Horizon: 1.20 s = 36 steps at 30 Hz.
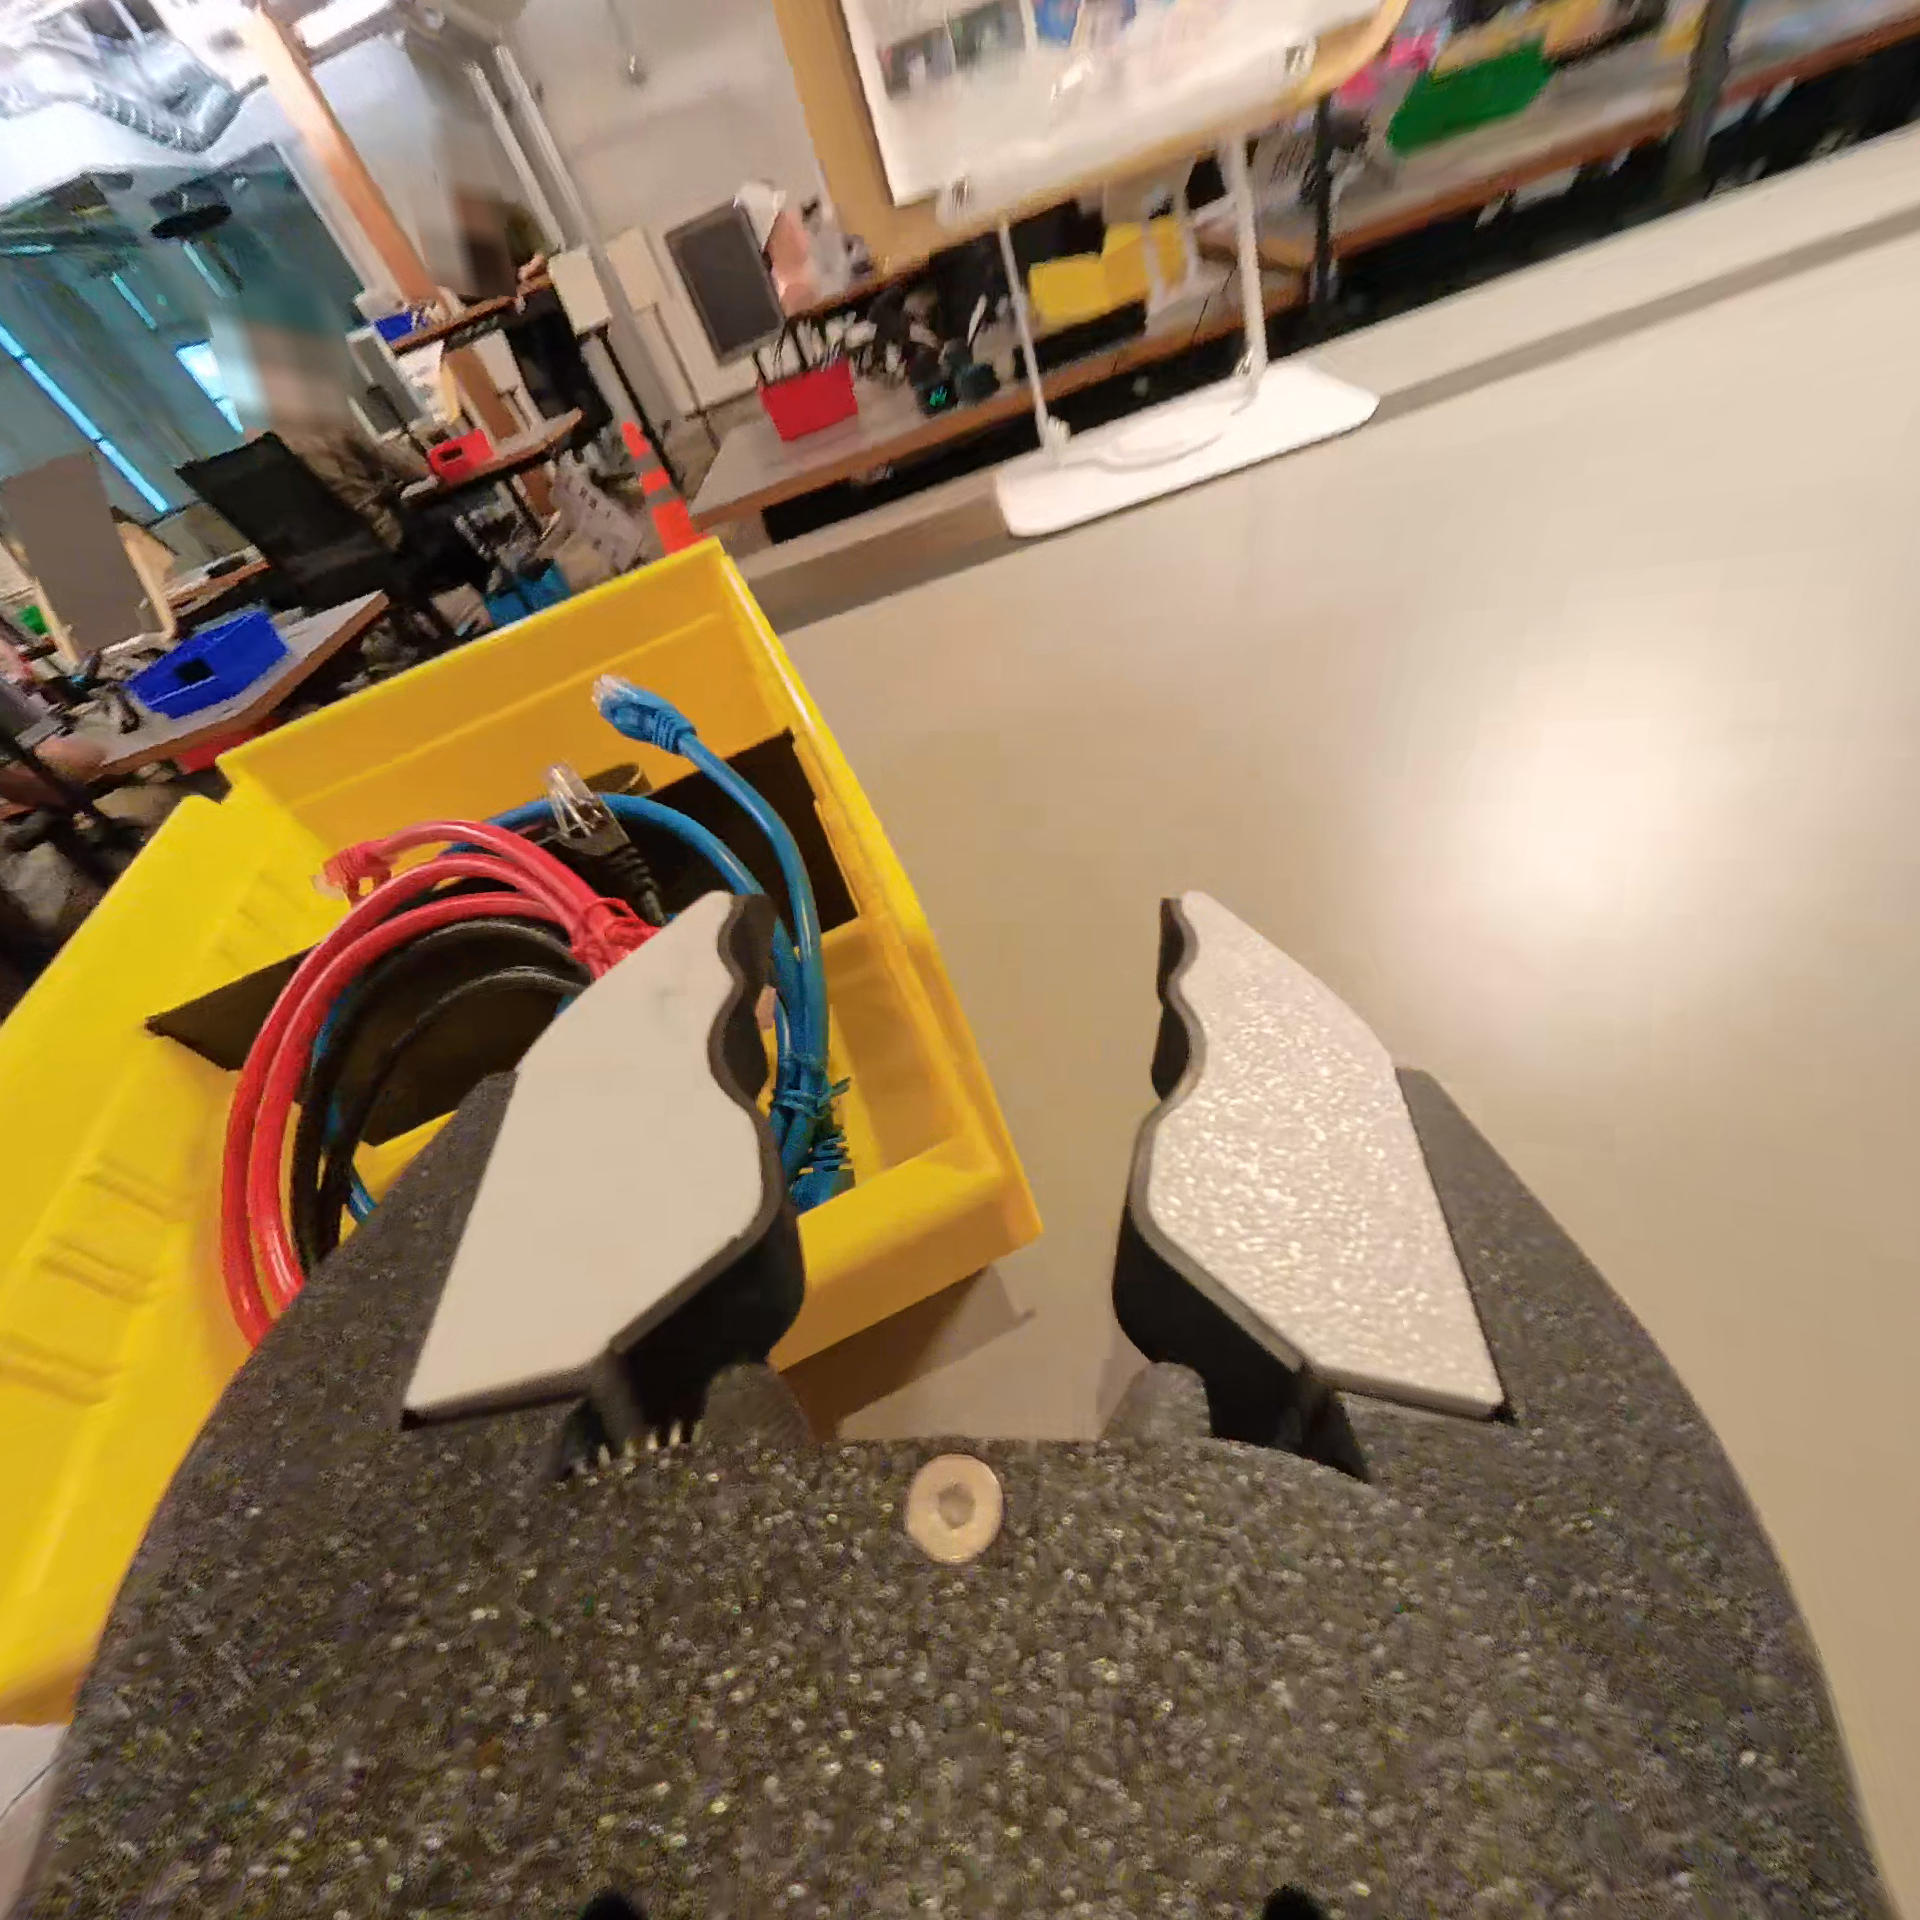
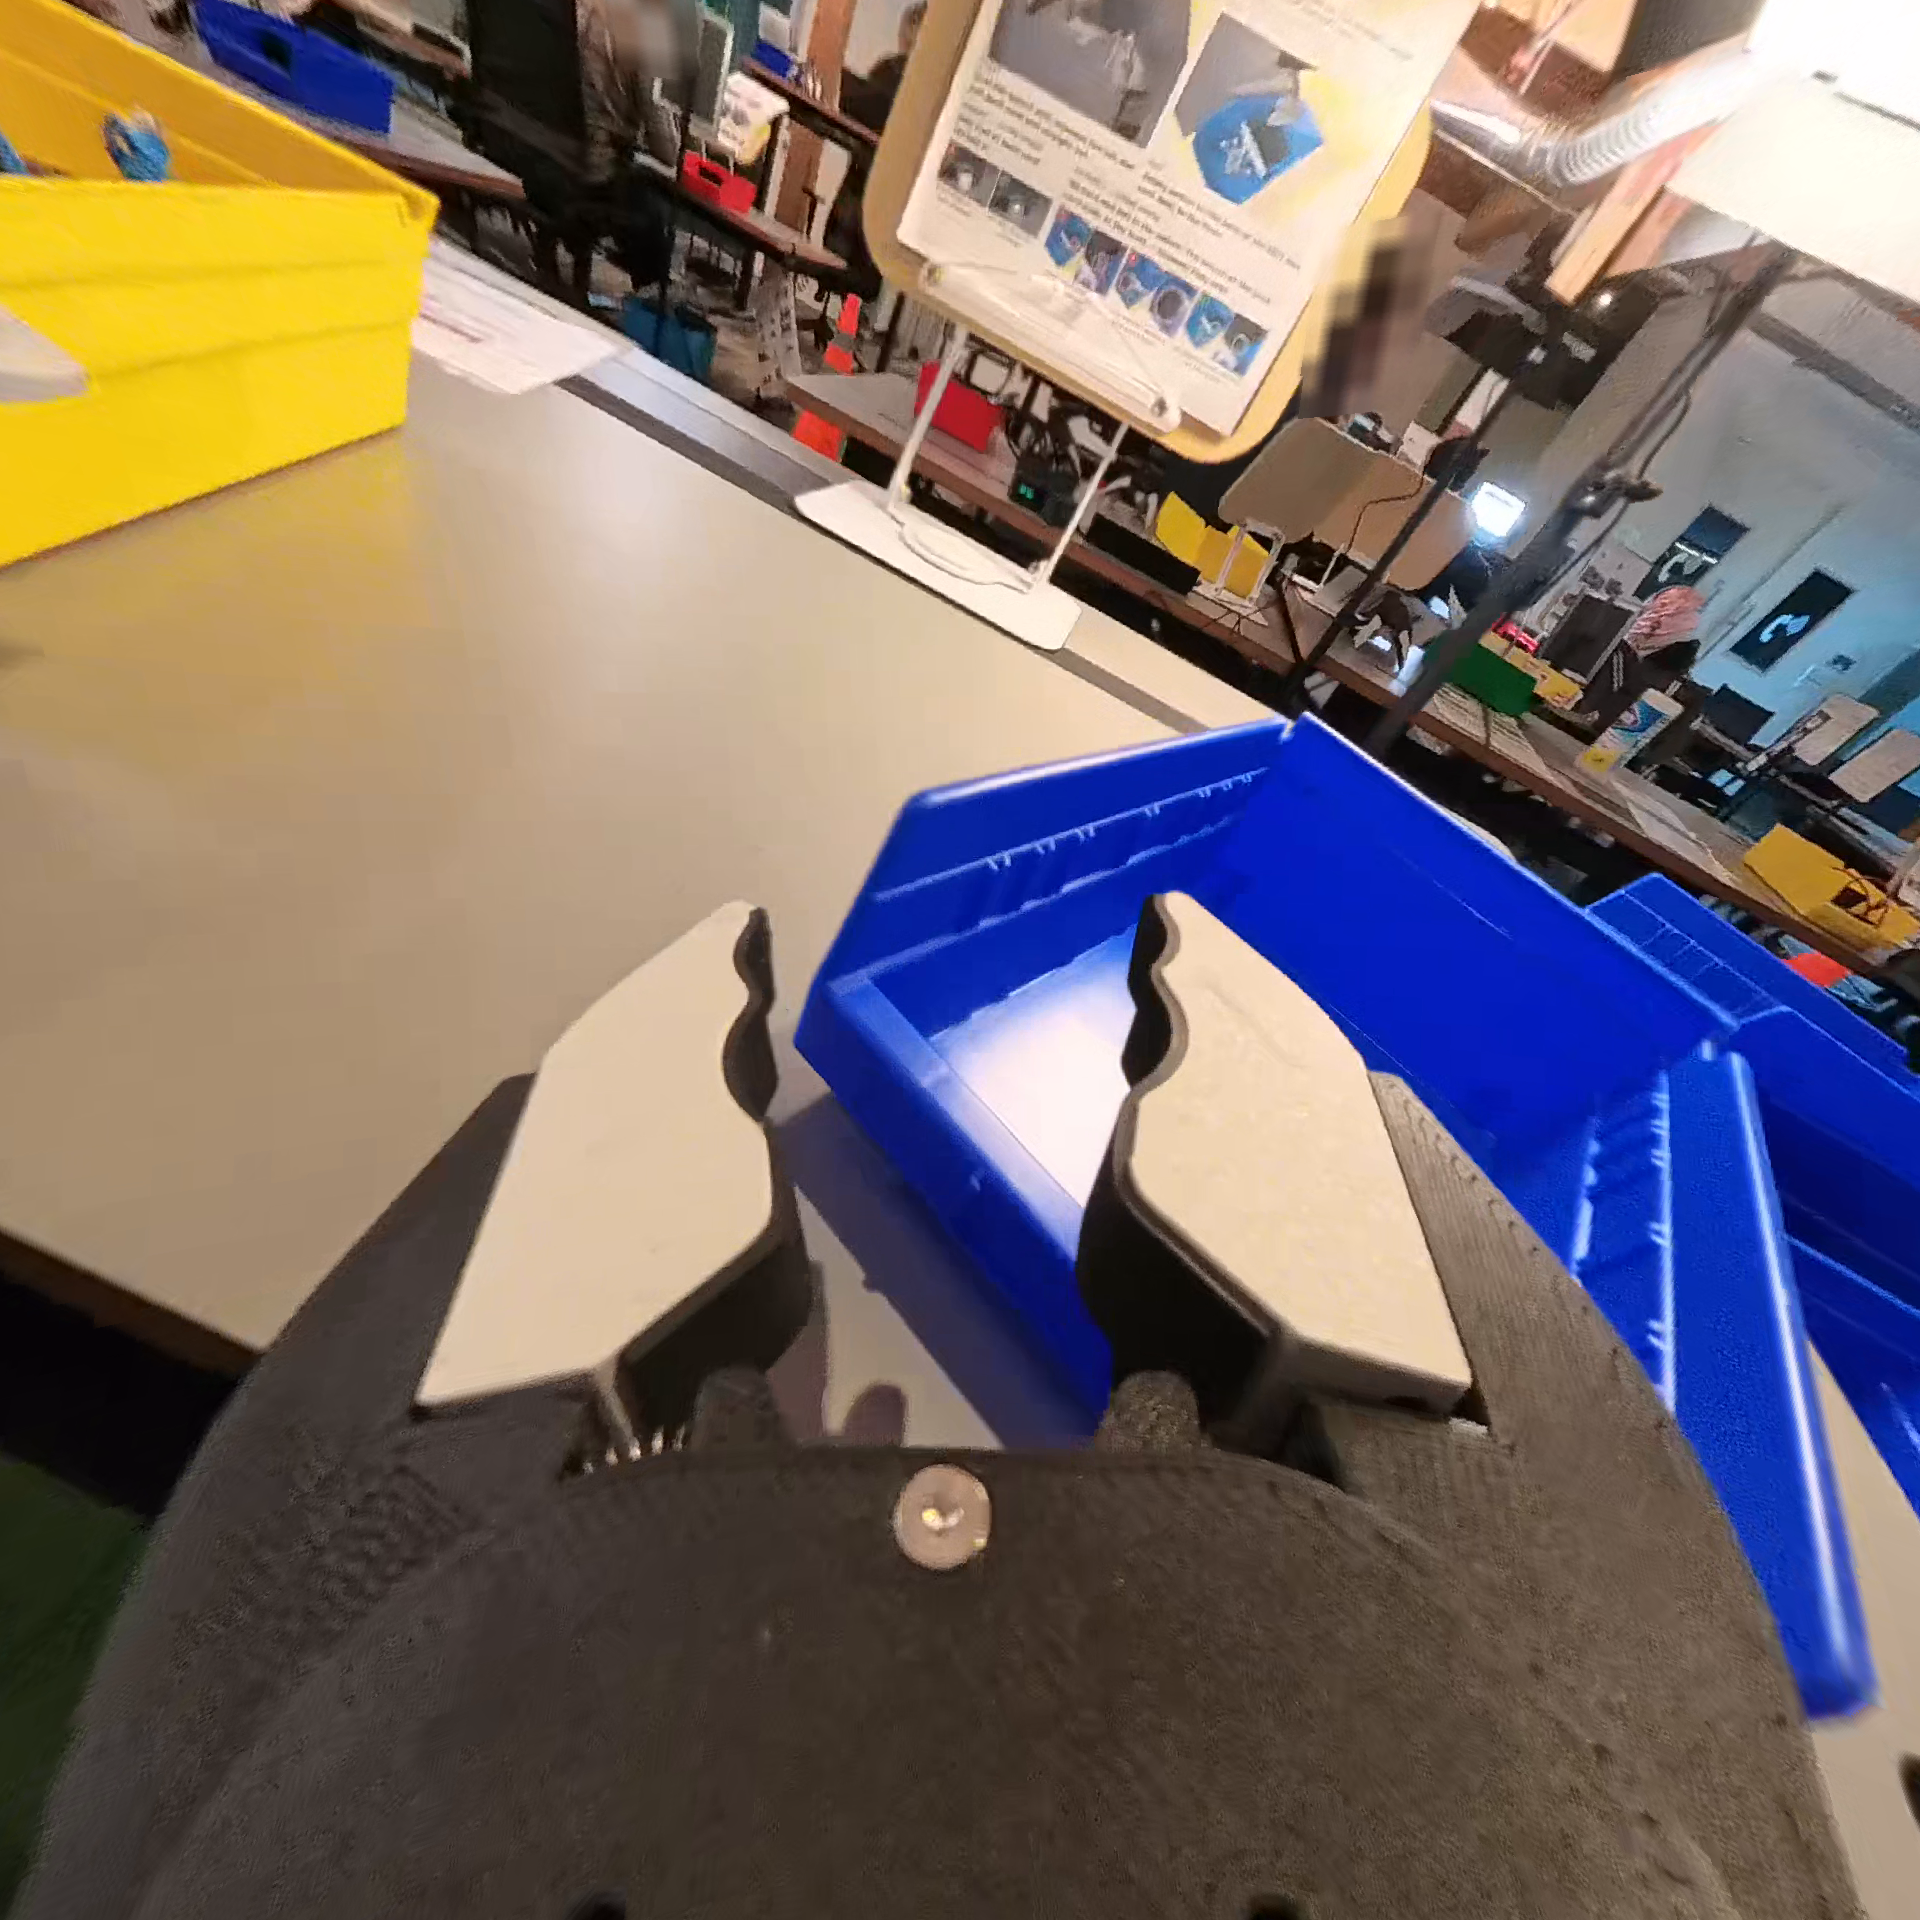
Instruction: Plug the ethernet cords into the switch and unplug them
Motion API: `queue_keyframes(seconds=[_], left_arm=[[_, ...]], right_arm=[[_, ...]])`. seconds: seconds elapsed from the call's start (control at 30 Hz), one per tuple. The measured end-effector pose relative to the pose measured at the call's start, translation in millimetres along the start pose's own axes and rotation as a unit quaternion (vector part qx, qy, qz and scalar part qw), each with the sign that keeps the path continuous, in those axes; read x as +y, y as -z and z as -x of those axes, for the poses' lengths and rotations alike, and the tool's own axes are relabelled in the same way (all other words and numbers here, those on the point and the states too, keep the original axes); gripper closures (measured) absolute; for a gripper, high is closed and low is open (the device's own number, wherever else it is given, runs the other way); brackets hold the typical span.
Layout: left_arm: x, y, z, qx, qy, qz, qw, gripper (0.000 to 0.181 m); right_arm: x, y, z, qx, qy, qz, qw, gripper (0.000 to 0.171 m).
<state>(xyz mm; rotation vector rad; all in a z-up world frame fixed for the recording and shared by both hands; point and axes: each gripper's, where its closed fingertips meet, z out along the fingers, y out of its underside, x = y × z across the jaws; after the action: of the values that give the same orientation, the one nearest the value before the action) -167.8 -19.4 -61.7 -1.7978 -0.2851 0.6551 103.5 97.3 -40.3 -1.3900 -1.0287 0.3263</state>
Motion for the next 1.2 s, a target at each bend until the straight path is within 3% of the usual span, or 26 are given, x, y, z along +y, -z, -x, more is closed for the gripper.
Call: queue_keyframes(seconds=[0.2, 0.33, 0.43, 0.6, 0.67, 0.8, 0.97, 1.2], left_arm=[[5, -28, 9, -0.036, -0.002, 0.043, 0.998, 0.113], [15, -35, 21, -0.042, -0.004, 0.058, 0.997, 0.142], [21, -22, 35, -0.054, -0.014, 0.044, 0.997, 0.174], [29, -6, 58, -0.067, -0.012, 0.038, 0.997, 0.173], [26, -8, 60, -0.071, -0.022, 0.033, 0.997, 0.169], [26, -17, 63, -0.083, -0.050, 0.050, 0.994, 0.166], [28, -20, 64, -0.050, -0.034, 0.047, 0.997, 0.175], [37, -24, 99, -0.064, -0.025, 0.055, 0.996, 0.175]], right_arm=[[11, -40, 6, 0.009, 0.026, 0.065, 0.998, 0.102], [21, -52, -2, 0.033, 0.046, 0.084, 0.995, 0.116], [26, -45, -7, 0.025, 0.042, 0.074, 0.996, 0.127], [48, -22, -41, 0.074, 0.039, 0.077, 0.993, 0.146], [52, -17, -53, 0.086, 0.026, 0.077, 0.993, 0.145], [54, -24, -62, 0.080, 0.017, 0.093, 0.992, 0.138], [62, -34, -75, 0.081, 0.017, 0.106, 0.991, 0.160], [84, -45, -127, 0.094, -0.003, 0.120, 0.988, 0.164]])
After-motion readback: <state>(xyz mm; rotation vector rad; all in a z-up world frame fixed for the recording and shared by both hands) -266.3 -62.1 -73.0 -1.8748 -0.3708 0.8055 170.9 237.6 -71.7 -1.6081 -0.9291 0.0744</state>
